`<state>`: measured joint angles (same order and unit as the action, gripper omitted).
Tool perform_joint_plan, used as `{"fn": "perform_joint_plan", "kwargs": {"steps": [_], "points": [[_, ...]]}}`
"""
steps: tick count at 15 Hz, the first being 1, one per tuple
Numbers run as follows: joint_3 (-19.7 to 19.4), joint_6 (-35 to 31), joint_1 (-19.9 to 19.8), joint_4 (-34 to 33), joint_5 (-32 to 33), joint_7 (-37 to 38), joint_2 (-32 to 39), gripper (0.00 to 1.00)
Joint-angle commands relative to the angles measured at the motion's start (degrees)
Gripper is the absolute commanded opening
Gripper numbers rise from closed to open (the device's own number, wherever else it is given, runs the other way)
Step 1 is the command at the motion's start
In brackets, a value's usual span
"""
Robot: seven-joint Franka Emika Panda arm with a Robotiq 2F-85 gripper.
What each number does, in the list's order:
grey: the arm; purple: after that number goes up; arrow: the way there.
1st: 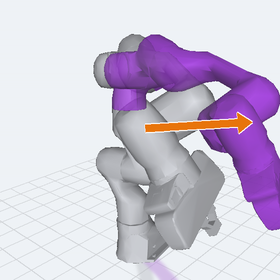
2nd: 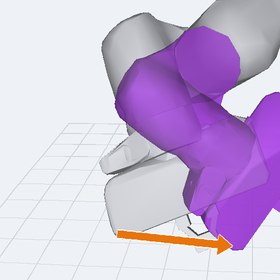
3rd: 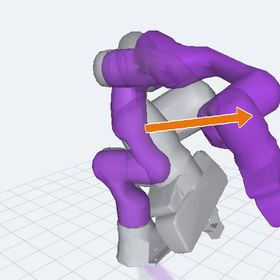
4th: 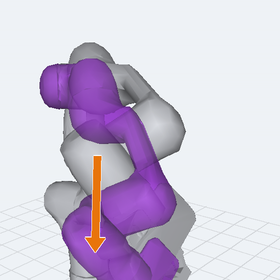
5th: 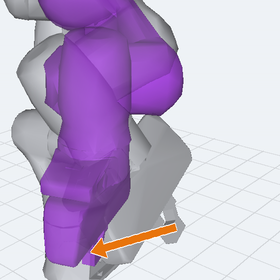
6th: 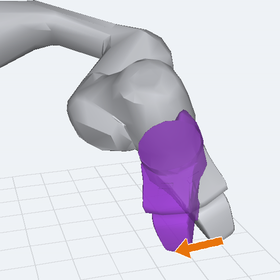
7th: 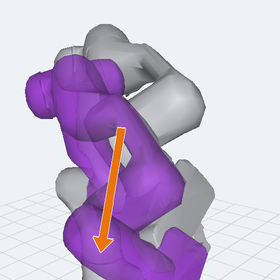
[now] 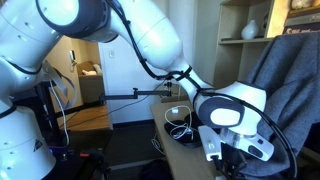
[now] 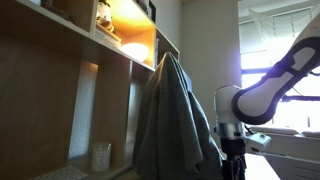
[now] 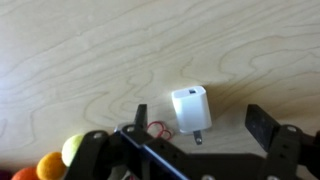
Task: Take the object and put it in the bag
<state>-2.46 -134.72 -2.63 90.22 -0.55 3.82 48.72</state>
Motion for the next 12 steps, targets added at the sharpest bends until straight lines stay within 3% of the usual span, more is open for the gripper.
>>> {"fn": "perform_joint_plan", "kwargs": {"steps": [1, 12], "points": [[-0.2, -1.0, -0.2, 1.5, -0.2, -0.2, -0.4, 1.00], [-0.3, 0.0, 0.0, 0.3, -0.1, -0.1, 0.2, 1.00]]}}
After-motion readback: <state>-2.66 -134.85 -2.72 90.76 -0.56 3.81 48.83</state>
